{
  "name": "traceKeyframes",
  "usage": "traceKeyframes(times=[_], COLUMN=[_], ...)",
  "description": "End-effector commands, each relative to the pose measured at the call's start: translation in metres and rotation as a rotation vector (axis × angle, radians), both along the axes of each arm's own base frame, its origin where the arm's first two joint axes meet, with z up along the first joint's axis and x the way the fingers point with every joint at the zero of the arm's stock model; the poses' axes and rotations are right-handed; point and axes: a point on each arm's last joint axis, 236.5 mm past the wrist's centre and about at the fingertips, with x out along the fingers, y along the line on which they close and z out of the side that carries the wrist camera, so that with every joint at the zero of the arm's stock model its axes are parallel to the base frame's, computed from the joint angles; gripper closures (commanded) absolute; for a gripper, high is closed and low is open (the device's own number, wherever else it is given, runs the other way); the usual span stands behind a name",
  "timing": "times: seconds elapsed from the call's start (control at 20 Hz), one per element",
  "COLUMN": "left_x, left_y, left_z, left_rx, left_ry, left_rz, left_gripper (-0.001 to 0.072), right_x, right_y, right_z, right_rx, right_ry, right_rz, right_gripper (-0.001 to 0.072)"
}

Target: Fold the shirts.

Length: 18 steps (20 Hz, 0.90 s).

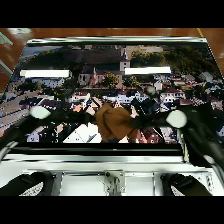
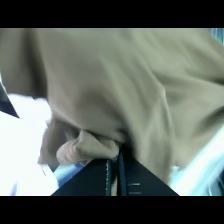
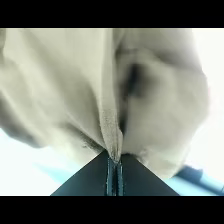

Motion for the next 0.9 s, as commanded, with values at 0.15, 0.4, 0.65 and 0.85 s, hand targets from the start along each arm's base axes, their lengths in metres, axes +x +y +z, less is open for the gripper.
traceKeyframes(times=[0.15, 0.4, 0.65, 0.85], left_x=[0.023, 0.002, -0.022, -0.047], left_y=[0.082, 0.080, 0.089, 0.139], left_z=[0.225, 0.287, 0.313, 0.335], left_rx=[0.013, 0.001, 0.066, 0.155], left_ry=[-0.530, -0.668, -0.733, -0.752], left_rz=[0.253, 0.227, 0.202, 0.387], left_gripper=[0.0665, 0.0665, 0.0666, 0.0666], right_x=[0.023, 0.004, -0.020, -0.049], right_y=[-0.040, -0.037, -0.051, -0.067], right_z=[0.200, 0.266, 0.315, 0.339], right_rx=[0.087, 0.194, 0.201, 0.224], right_ry=[-0.530, -0.632, -0.709, -0.723], right_rz=[-0.154, -0.144, -0.142, -0.175], right_gripper=[0.0657, 0.0657, 0.0657, 0.0657])
